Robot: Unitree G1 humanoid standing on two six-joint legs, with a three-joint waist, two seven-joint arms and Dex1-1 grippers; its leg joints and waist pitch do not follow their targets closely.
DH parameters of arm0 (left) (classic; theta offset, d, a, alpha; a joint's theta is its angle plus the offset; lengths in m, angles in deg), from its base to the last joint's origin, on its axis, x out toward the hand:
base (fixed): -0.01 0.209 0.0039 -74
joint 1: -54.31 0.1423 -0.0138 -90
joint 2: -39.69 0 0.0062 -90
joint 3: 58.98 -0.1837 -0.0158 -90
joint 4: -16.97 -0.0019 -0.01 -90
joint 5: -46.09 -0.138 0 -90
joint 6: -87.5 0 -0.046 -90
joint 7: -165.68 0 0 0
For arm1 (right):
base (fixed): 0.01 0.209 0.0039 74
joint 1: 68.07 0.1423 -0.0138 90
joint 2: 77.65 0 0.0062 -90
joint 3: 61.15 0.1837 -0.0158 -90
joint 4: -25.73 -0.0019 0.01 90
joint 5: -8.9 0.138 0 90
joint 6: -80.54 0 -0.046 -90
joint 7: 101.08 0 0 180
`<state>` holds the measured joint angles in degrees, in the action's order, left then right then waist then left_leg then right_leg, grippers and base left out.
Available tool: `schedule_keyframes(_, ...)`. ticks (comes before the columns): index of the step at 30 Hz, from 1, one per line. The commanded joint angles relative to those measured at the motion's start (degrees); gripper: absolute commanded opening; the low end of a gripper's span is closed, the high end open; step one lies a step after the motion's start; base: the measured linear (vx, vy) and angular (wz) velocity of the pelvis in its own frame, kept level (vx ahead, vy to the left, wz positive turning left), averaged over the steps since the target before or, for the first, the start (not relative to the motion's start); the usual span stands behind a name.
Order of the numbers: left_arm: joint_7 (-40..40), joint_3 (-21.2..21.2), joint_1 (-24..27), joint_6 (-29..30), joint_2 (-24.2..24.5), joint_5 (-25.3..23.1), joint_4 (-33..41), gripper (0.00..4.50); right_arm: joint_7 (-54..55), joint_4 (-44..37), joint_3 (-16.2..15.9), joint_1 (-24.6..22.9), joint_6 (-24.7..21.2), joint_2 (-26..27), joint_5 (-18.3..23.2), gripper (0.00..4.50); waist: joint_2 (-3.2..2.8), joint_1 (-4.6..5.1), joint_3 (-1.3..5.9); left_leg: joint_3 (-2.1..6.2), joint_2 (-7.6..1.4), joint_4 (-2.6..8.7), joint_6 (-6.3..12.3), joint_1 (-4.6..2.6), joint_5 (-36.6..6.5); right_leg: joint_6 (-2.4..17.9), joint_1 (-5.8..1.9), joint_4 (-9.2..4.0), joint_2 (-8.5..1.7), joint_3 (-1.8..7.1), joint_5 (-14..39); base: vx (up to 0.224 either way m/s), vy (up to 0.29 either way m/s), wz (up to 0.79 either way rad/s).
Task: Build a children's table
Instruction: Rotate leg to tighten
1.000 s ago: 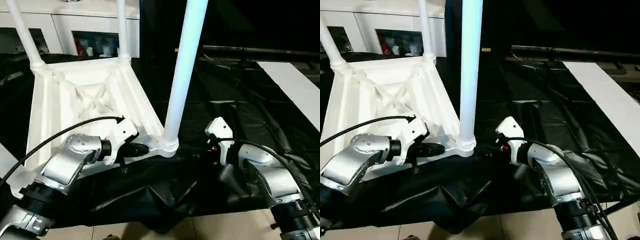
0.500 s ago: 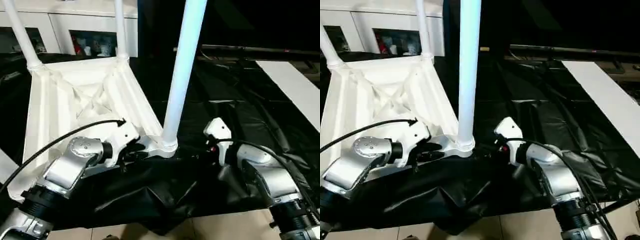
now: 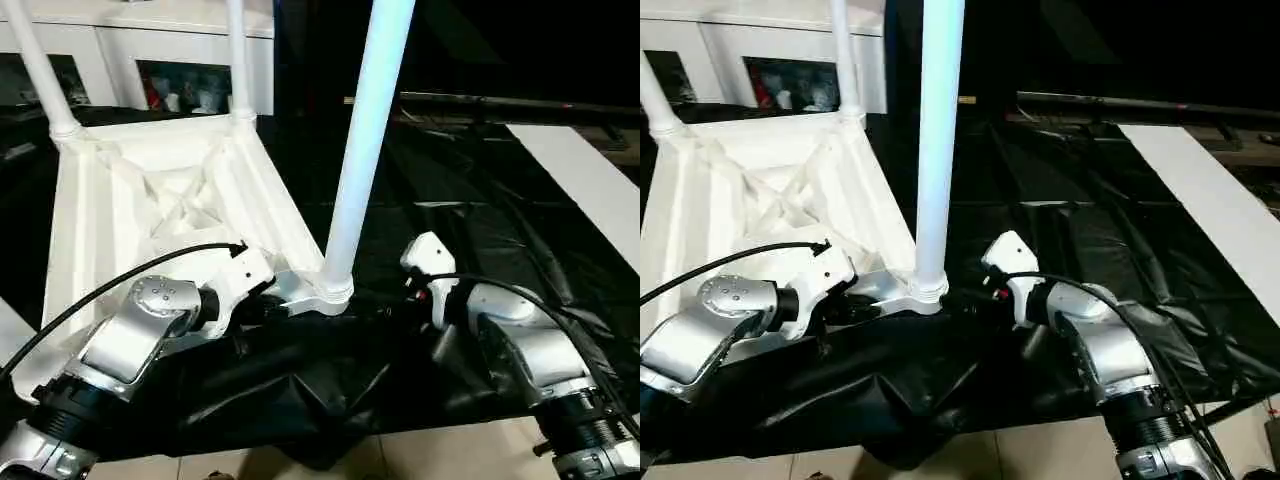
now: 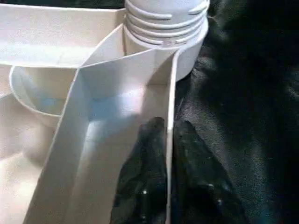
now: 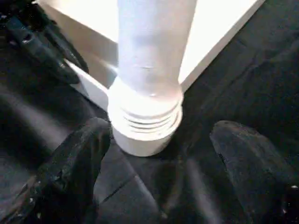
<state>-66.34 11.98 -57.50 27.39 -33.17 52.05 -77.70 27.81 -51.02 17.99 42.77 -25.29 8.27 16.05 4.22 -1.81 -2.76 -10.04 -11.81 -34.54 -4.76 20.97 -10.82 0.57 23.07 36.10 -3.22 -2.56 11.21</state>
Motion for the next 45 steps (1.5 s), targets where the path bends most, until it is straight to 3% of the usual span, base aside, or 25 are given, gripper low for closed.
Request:
schedule_keyframes(1,0.26,-1.21,1.36,1.35,0.83,-1.18,-0.73,0.21,-1.05,0.72,-0.49,1.63,0.83,-0.01,0.28,3.96,-0.19,-0.11,2.93,0.32,-1.24,4.16,0.0,-0.34,-11.62,8.2,-2.3,-4.98,-3.8,2.42,18.19,0.0,0.0,0.0)
schedule_keyframes(5,-0.86,-2.69,1.93,1.32,1.42,-1.95,-0.74,0.03,-2.49,2.1,-1.32,2.45,1.85,0.5,0.36,3.96,-0.12,-0.08,2.98,0.4,-1.38,4.18,-0.09,-0.46,-12.2,7.91,-2.17,-5.06,-3.89,2.48,18.99,0.0,0.0,0.0)
schedule_keyframes(6,-1.73,-3.33,2.23,1.01,1.36,-2.09,-0.79,0.03,-2.49,4.46,-1.71,3.58,2.94,1.24,-0.11,3.96,0.09,0.0,3.09,0.42,-1.44,4.2,-0.12,-0.41,-11.44,8.28,-2.25,-4.85,-3.87,2.47,17.56,0.0,0.0,0.0)
schedule_keyframes(7,-2.1,-3.54,2.28,0.79,1.28,-2.05,-0.83,0.01,-2.36,5.47,-1.81,4.06,3.36,1.57,-0.33,3.96,-0.11,0.07,3.12,0.41,-1.43,4.23,-0.27,-0.45,-11.04,8.81,-2.19,-4.72,-3.8,2.44,16.41,0.0,0.0,0.0)
schedule_keyframes(14,-4.9,-4.32,1.88,-2.11,0.22,-0.95,-1.02,0.01,-2.74,10.44,-3.49,6.22,6.22,3.22,-1.92,3.96,0.08,-0.19,3.43,0.14,-1.34,4.05,0.23,-0.48,-8.55,10.55,-2.57,-4.12,-3.69,2.55,9.53,0.0,0.0,0.0)
schedule_keyframes(21,-6.44,-4.98,0.94,-2.67,0.34,-0.86,-1.51,0.01,-3.37,14.29,-4.38,7.83,8.89,4.3,-2.84,3.96,-0.16,-0.19,3.32,0.19,-1.33,4.17,-0.26,-0.57,-10.35,10.59,-2.54,-4.32,-3.74,2.54,11.66,0.0,0.0,0.0)
schedule_keyframes(27,-7.63,-5.01,0.71,-2.83,0.55,-1.17,-1.9,0.01,-3.81,17.99,-4.07,9.68,11.14,5.97,-2.47,3.96,-0.28,-0.19,3.45,0.18,-1.41,4.15,-0.37,-0.62,-9.69,11.38,-2.59,-4.02,-3.71,2.54,9.26,0.0,0.0,0.0)
schedule_keyframes(28,-7.63,-5.01,0.71,-2.83,0.55,-1.17,-1.9,0.0,-3.81,17.99,-4.07,9.68,11.14,5.97,-2.47,3.59,-0.33,-0.22,3.47,0.18,-1.41,4.16,-0.26,-0.61,-9.24,11.6,-2.65,-3.92,-3.74,2.54,8.41,0.0,0.0,0.0)
schedule_keyframes(31,-8.25,-4.88,0.74,-3.08,0.6,-1.37,-2.11,0.0,-4.29,19.53,-4.05,10.26,11.92,6.64,-2.17,3.53,-0.28,-0.24,3.41,0.16,-1.39,4.18,-0.27,-0.6,-9.57,11.82,-2.68,-3.98,-3.78,2.53,8.64,0.0,0.0,0.0)
schedule_keyframes(33,-8.39,-4.86,0.75,-3.12,0.64,-1.44,-2.17,0.0,-4.47,19.99,-4.18,10.42,12.19,6.76,-2.09,3.16,-0.32,-0.22,3.39,0.16,-1.4,4.19,-0.33,-0.62,-10.14,11.72,-2.65,-4.08,-3.8,2.56,9.51,0.0,0.0,0.0)
schedule_keyframes(42,-9.1,-4.55,0.9,-3.66,0.94,-1.42,-2.77,0.0,-4.67,23.46,-3.52,11.57,13.76,7.66,-2.15,2.75,-0.4,-0.2,3.32,0.24,-1.46,4.31,-0.82,-0.7,-11.48,11.28,-2.53,-4.25,-3.86,2.56,11.54,0.0,0.0,0.0)
schedule_keyframes(45,-7.78,-3.2,0.66,-3.8,-1.11,-0.39,-4.16,0.0,-1.13,25.76,-2.17,11.79,14.13,8.46,-2.45,2.72,-0.44,-0.14,3.24,0.23,-1.43,4.35,-0.97,-0.71,-12.15,11.22,-2.42,-4.38,-3.84,2.59,12.46,0.0,0.0,0.0)
